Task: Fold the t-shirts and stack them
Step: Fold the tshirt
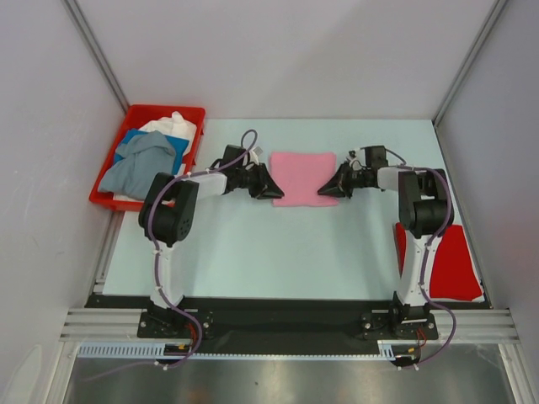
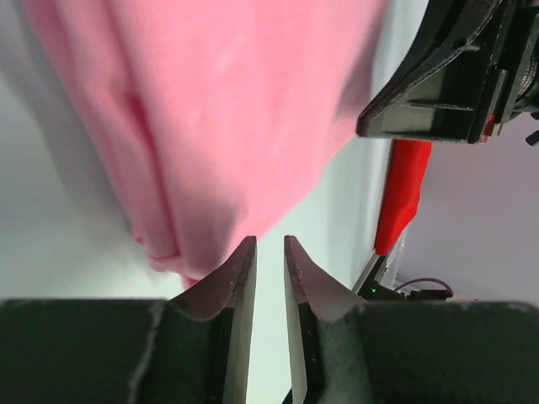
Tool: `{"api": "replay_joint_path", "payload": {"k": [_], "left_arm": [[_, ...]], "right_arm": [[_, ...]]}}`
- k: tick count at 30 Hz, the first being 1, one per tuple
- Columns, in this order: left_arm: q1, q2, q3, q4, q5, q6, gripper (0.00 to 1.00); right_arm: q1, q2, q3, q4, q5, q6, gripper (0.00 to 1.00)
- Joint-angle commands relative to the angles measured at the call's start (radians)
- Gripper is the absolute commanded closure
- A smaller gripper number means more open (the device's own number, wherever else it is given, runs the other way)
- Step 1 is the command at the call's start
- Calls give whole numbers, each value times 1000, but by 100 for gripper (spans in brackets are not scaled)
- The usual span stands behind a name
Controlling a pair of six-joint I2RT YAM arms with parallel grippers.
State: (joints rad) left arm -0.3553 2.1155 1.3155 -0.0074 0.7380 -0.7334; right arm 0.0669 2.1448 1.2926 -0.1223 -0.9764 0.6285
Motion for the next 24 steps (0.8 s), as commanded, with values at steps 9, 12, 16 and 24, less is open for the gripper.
{"api": "replay_joint_path", "payload": {"k": [9,12,16,24], "left_arm": [[15,75,70,-45,-64,14,75],[30,86,41,-55,-83,26,76],[29,38,8,-85,-97,83,77],[27,7,106,-25,-39,23,76]], "right_arm": [[203,102,156,88,15,96,91],[186,99,77,84,19,57,91],[119,34,-58,66,28,-4,91],[53,-28,39,90,-10,74,91]]}}
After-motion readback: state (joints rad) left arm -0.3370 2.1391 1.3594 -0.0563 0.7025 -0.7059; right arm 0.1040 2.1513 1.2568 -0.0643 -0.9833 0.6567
